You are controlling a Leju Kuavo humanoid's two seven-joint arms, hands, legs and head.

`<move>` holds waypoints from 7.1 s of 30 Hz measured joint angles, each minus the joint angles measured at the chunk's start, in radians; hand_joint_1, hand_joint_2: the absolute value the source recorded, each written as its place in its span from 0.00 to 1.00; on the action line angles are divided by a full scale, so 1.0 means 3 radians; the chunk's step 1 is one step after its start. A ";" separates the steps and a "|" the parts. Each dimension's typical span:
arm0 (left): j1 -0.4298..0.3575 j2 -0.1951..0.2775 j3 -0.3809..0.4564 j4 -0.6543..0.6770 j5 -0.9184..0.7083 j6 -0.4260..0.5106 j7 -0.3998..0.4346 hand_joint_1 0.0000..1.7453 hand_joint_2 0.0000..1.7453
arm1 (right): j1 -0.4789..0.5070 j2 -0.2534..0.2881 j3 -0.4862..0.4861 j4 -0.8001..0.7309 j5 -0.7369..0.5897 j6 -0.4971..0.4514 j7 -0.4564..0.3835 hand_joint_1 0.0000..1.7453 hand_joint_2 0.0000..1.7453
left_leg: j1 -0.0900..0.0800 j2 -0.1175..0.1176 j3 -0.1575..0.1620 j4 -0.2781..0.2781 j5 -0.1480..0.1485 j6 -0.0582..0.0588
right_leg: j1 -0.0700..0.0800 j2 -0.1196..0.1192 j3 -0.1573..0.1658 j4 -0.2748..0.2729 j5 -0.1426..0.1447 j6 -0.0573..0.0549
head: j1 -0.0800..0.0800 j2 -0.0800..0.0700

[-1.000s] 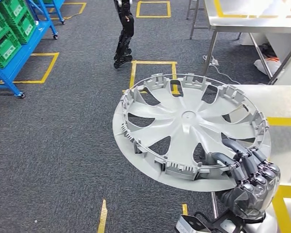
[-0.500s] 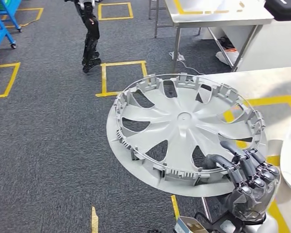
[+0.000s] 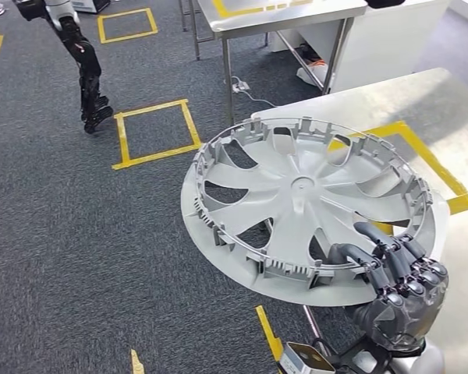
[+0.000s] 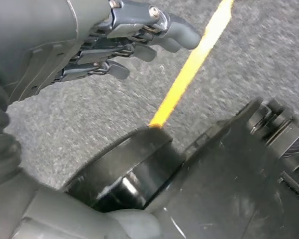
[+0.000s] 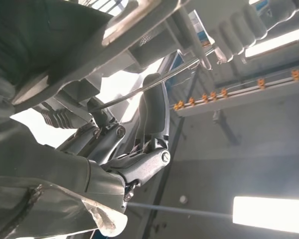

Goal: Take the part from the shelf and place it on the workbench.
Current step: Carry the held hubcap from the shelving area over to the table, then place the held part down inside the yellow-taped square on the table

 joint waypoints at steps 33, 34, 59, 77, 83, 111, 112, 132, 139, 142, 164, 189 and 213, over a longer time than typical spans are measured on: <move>0.0000 -0.0009 0.0001 0.0004 0.0003 -0.0013 0.0001 0.00 1.00 | 0.0021 0.0023 -0.0038 -0.0038 0.0032 -0.0001 0.0000 1.00 1.00 | -0.0008 -0.0025 0.0031 -0.0104 0.0157 0.0024 | 0.0035 0.0115 0.0016 0.0005 -0.0012 -0.0022 | -0.0001 0.0000; -0.0001 -0.0009 0.0001 0.0004 0.0002 -0.0014 0.0002 0.00 1.00 | 0.0022 0.0023 -0.0039 -0.0038 0.0032 -0.0001 0.0000 1.00 1.00 | -0.0007 -0.0069 0.0128 -0.0332 0.0299 0.0037 | 0.0034 0.0168 0.0019 0.0009 -0.0011 -0.0021 | -0.0001 0.0000; -0.0003 -0.0010 0.0002 0.0008 0.0000 -0.0014 0.0011 0.00 1.00 | 0.0031 0.0026 -0.0054 -0.0073 0.0033 -0.0002 0.0000 1.00 1.00 | -0.0009 0.0078 0.0250 -0.0462 0.0116 0.0004 | 0.0001 -0.0097 -0.0003 -0.0001 -0.0015 0.0005 | -0.0002 0.0000; 0.0030 -0.0008 0.0004 0.0011 0.0015 -0.0001 0.0012 0.00 1.00 | 0.0033 0.0032 -0.0063 -0.0069 0.0040 -0.0001 -0.0010 1.00 1.00 | -0.0009 0.0101 0.0371 -0.0987 0.0520 0.0178 | 0.0004 -0.0070 -0.0514 0.0926 -0.0399 0.0152 | 0.0033 0.0000; 0.0021 -0.0013 0.0004 0.0011 0.0026 0.0000 0.0012 0.00 1.00 | 0.0015 0.0032 -0.0064 -0.0057 0.0068 -0.0001 -0.0010 1.00 1.00 | -0.0029 0.0320 0.0413 -0.0964 0.0468 0.0104 | 0.0025 -0.0336 0.0017 0.0014 -0.0044 0.0126 | 0.0028 0.0000; 0.0016 -0.0010 0.0005 0.0016 0.0038 0.0013 0.0000 0.00 1.00 | -0.0044 0.0032 -0.0067 -0.0036 0.0020 -0.0001 -0.0010 1.00 1.00 | 0.0005 0.0026 0.0333 -0.0968 0.0547 0.0156 | -0.0024 -0.0110 -0.0161 0.0402 -0.0169 0.0186 | 0.0035 0.0000; 0.0014 -0.0009 0.0005 0.0016 0.0038 0.0013 -0.0003 0.00 1.00 | -0.0046 0.0032 -0.0067 -0.0036 0.0020 -0.0001 -0.0010 1.00 1.00 | 0.0000 0.0028 0.0333 -0.0954 0.0537 0.0137 | -0.0027 -0.0123 -0.0044 0.0195 -0.0110 0.0179 | 0.0036 0.0000; 0.0024 0.0015 0.0008 0.0017 0.0053 0.0050 -0.0010 0.00 1.00 | 0.0020 0.0032 -0.0111 0.0235 -0.0009 -0.0001 0.0031 1.00 1.00 | 0.0001 0.0030 0.0338 -0.0976 0.0552 0.0046 | 0.0007 -0.0113 0.0064 0.0007 -0.0089 0.0094 | 0.0027 0.0000; 0.0029 0.0018 0.0008 0.0017 0.0065 0.0050 -0.0009 0.00 1.00 | 0.0021 0.0032 -0.0158 0.0392 0.0059 -0.0001 0.0113 1.00 1.00 | -0.0007 0.0030 0.0333 -0.0964 0.0549 0.0047 | 0.0000 -0.0113 0.0066 0.0006 -0.0087 0.0097 | 0.0028 0.0000; 0.0029 0.0027 0.0006 0.0017 0.0075 0.0040 -0.0013 0.00 1.00 | 0.0018 0.0030 -0.0168 0.0455 0.0112 -0.0001 0.0210 1.00 1.00 | -0.0008 0.0030 0.0332 -0.0963 0.0548 0.0048 | -0.0002 -0.0113 0.0066 0.0006 -0.0086 0.0097 | 0.0028 0.0000; -0.0033 0.0157 -0.0097 0.0055 0.0058 -0.0112 -0.0017 0.00 1.00 | -0.0585 -0.0822 0.0649 0.1095 0.1097 -0.0003 0.1707 1.00 1.00 | -0.0008 0.0030 0.0331 -0.0962 0.0550 0.0047 | -0.0003 -0.0112 0.0063 0.0007 -0.0082 0.0097 | 0.0027 0.0000; -0.0083 0.0168 -0.0215 0.0097 0.0040 -0.0140 0.0030 0.00 1.00 | -0.1233 -0.1372 0.2034 0.0943 0.1147 -0.0003 0.1783 1.00 1.00 | -0.0008 0.0030 0.0330 -0.0961 0.0550 0.0047 | -0.0003 -0.0114 0.0063 0.0006 -0.0082 0.0097 | 0.0027 0.0000; -0.0109 0.0200 -0.0360 0.0107 0.0105 -0.0138 0.0089 0.00 1.00 | -0.1208 -0.1612 0.1687 0.1685 0.1144 -0.0002 0.2453 1.00 1.00 | -0.0009 0.0030 0.0328 -0.0955 0.0550 0.0048 | -0.0004 -0.0115 0.0063 0.0006 -0.0079 0.0100 | 0.0028 0.0000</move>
